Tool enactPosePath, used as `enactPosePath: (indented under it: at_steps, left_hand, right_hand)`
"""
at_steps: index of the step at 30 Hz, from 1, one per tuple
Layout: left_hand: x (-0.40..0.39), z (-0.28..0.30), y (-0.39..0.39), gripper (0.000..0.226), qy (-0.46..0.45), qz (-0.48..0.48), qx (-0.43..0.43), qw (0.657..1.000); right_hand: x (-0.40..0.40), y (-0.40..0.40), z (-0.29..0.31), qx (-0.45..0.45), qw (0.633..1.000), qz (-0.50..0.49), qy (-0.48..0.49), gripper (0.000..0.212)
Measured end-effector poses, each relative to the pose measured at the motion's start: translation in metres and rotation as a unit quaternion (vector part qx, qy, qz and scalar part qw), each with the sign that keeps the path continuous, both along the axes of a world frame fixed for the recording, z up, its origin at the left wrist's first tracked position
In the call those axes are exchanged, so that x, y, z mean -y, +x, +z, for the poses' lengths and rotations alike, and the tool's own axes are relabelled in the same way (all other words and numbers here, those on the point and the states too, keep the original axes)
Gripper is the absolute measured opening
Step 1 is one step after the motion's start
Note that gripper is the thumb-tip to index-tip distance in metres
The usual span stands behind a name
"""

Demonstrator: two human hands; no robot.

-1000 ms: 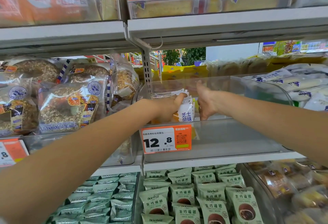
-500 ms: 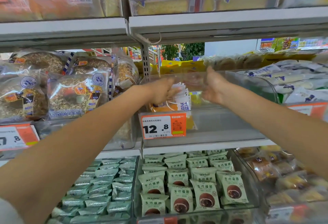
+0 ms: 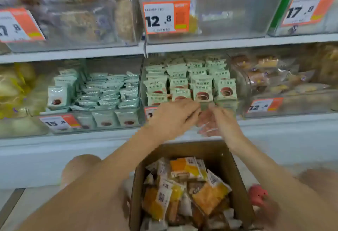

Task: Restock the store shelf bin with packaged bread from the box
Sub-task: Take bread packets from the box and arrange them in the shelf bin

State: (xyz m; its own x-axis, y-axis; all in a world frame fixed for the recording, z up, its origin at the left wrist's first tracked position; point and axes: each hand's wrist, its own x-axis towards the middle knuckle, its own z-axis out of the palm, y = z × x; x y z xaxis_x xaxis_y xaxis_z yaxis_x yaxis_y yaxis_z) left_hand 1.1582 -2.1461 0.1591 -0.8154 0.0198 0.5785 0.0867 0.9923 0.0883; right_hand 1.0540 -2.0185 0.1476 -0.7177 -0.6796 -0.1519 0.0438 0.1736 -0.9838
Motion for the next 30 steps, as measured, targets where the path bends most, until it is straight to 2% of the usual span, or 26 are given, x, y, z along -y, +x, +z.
enactPosePath:
  at_steps: [2,4,8,10,14,17,21,23,26,30]
  left_hand:
    - [-0.009,-0.062,0.021,0.030,0.084,0.062,0.121,0.987]
    - [-0.016,-0.120,0.044,0.023,0.152,0.139,0.221,0.953]
    - [-0.021,-0.202,0.088,0.020,0.221,0.240,0.346,0.879]
    - [-0.019,-0.220,0.102,0.021,0.236,0.274,0.392,0.846]
    - [-0.011,-0.227,0.119,0.023,0.280,0.301,0.399,0.819]
    - [-0.005,-0.226,0.128,0.027,0.301,0.298,0.403,0.811]
    - [-0.006,-0.222,0.126,0.019,0.358,0.299,0.361,0.808]
    - [-0.006,-0.222,0.124,0.021,0.379,0.299,0.351,0.802]
    - [-0.002,-0.224,0.125,0.029,0.402,0.311,0.331,0.795]
    - [0.001,-0.224,0.122,0.025,0.459,0.340,0.277,0.773]
  right_hand:
    - [-0.014,0.012,-0.064,-0.022,0.987,0.067,0.143,0.035]
    - [-0.028,0.021,-0.117,-0.081,0.946,0.172,0.263,0.025]
    - [-0.034,0.047,-0.184,-0.153,0.878,0.289,0.351,0.035]
    - [-0.023,0.066,-0.204,-0.138,0.859,0.311,0.381,0.042]
    - [0.013,0.102,-0.231,-0.112,0.892,0.245,0.363,0.058]
    - [0.032,0.119,-0.241,-0.115,0.910,0.156,0.366,0.038]
    - [0.030,0.121,-0.245,-0.101,0.906,0.104,0.398,0.014]
    - [0.025,0.116,-0.246,-0.084,0.913,0.091,0.389,0.018]
    - [0.017,0.110,-0.232,-0.099,0.940,0.065,0.320,0.008]
    - [0.001,0.096,-0.203,-0.117,0.959,0.098,0.239,0.008]
